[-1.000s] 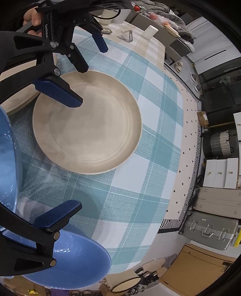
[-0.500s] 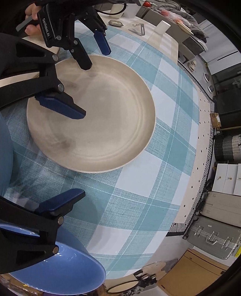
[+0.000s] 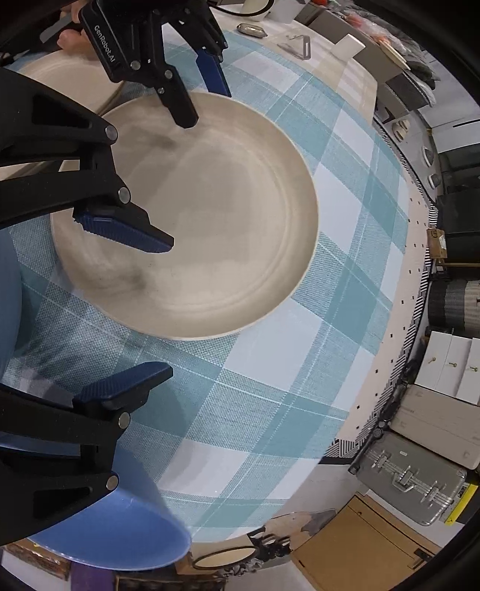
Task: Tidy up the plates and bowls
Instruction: 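Close both tools on the rim of the next cream plate, then lift the cream plate with both tools, tilting it up off the cloth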
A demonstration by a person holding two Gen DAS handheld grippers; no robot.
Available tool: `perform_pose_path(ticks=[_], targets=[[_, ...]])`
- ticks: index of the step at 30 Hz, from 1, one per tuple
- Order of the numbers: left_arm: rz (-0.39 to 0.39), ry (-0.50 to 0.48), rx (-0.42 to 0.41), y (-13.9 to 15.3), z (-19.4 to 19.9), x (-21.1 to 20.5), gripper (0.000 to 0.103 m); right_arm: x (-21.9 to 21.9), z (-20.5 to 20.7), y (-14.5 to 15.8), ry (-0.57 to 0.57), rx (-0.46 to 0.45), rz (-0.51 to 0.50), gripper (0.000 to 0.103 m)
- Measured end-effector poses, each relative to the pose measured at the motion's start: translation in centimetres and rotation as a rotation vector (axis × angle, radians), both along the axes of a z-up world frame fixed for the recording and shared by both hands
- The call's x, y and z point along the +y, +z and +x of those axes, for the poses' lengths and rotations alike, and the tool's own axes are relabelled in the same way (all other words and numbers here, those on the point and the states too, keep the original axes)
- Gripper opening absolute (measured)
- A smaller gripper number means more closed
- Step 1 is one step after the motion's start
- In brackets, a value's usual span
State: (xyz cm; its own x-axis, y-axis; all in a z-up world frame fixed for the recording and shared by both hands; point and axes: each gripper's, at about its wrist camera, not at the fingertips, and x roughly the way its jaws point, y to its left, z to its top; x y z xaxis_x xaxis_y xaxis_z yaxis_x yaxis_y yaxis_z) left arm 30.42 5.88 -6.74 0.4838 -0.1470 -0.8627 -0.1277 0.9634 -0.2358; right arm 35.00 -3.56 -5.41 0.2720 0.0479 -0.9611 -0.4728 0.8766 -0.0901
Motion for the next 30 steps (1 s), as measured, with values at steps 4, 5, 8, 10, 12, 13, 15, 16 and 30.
perform_pose_path(ticks=[4,5,8,10,12,13,15,16,30], targets=[[0.003,-0.013,0.001,-0.1,-0.1,-0.2,0.037,0.2,0.0,-0.8,0.014,0.016,-0.024,0.052],[0.001,-0.018,-0.002,-0.1,-0.2,-0.3,0.031,0.1,0.0,-0.9,0.014,0.019,-0.024,0.046],[0.018,-0.031,-0.005,0.0,-0.4,-0.8,0.025,0.0,-0.1,-0.9,0.013,0.008,-0.037,0.038],[0.041,-0.025,-0.012,0.0,-0.5,-0.9,0.022,-0.3,-0.1,-0.8,0.006,0.001,-0.037,0.032],[0.043,-0.017,-0.019,0.1,-0.6,-0.8,0.02,-0.6,-0.1,-0.7,-0.001,-0.005,-0.03,0.024],[0.044,-0.015,-0.018,0.1,-0.6,-0.8,0.019,-0.8,-0.1,-0.7,-0.004,-0.006,-0.021,0.023],[0.056,-0.014,-0.02,0.2,-0.6,-0.9,0.019,-1.0,0.1,-0.7,-0.006,-0.011,-0.014,0.019],[0.064,-0.015,-0.023,0.3,-0.6,-1.0,0.019,-1.2,0.1,-0.6,-0.008,-0.013,-0.007,0.019],[0.087,0.007,-0.074,2.6,-1.5,-0.7,0.019,-0.7,-0.4,1.3,0.0,-0.08,0.026,0.017]])
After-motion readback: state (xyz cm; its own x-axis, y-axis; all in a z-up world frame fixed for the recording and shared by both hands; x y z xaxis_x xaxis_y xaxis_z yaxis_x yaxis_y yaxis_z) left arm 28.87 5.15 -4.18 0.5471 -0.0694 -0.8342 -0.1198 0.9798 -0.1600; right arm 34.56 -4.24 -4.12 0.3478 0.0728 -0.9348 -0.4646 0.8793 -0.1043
